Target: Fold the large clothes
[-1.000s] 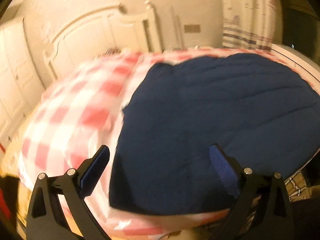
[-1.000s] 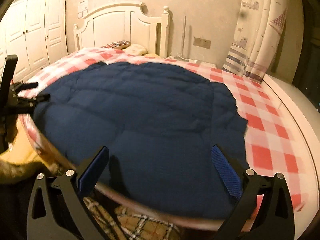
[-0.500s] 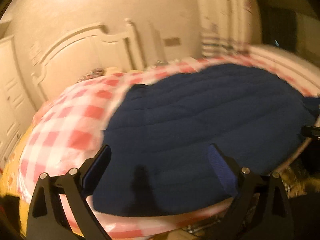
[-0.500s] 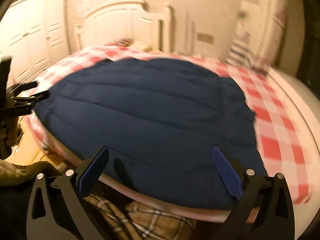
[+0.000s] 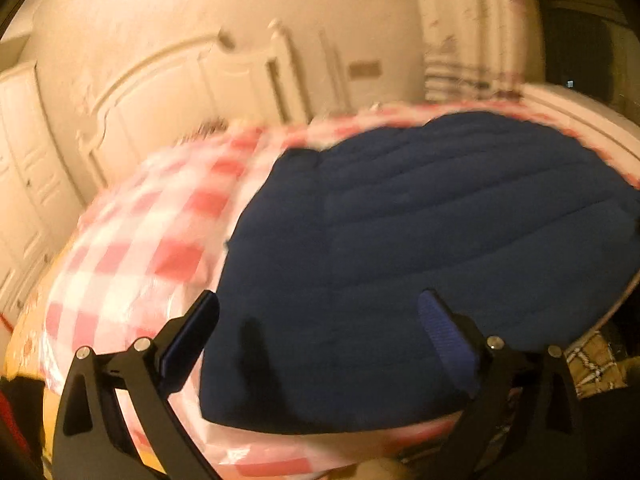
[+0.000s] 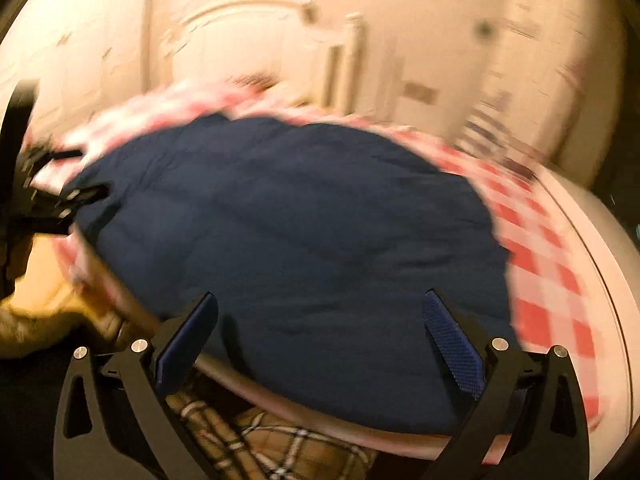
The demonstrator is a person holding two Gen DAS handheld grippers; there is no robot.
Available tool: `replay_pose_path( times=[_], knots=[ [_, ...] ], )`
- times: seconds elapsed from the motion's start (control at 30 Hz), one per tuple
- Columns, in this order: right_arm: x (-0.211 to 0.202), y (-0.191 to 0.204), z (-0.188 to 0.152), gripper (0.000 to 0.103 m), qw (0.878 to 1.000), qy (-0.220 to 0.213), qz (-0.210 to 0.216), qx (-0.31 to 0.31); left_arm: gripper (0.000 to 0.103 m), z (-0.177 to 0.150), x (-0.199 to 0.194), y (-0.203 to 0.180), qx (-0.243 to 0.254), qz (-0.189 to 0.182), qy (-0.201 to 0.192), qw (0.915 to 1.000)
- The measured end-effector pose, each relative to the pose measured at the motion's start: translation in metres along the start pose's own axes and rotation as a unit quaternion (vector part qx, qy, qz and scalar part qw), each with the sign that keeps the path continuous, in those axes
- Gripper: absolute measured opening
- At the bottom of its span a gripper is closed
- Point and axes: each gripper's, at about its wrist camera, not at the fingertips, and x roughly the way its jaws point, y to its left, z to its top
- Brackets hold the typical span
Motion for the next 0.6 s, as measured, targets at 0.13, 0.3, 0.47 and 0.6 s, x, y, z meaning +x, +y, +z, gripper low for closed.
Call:
replay_pose_path(
  times=[0.13,0.3,0.47,0.6],
  knots=[
    [0.021,-0.05,-0.028,0.098,0.997,0.009,0.033,0.069,0.101,-0.012,0.017,0.016,-0.036,-0.046,0.006,0.9983],
    [0.026,-0.046,-0.034,0.099,0.997,-0.003,0.029,0.065,0.101,-0.012,0.019,0.014,-0.022,-0.04,0.004,0.9989],
    [0.023,-0.051,-0.032,0.099,0.997,0.007,0.035,0.071,0.099,-0.006,0.006,0.017,-0.029,-0.036,0.025,0.9986],
    [0.009,-0.044,-0.003,0.098,0.997,0.015,0.036,0.068,0.098,0.025,-0.024,0.014,-0.024,-0.055,-0.028,0.9978]
  ],
)
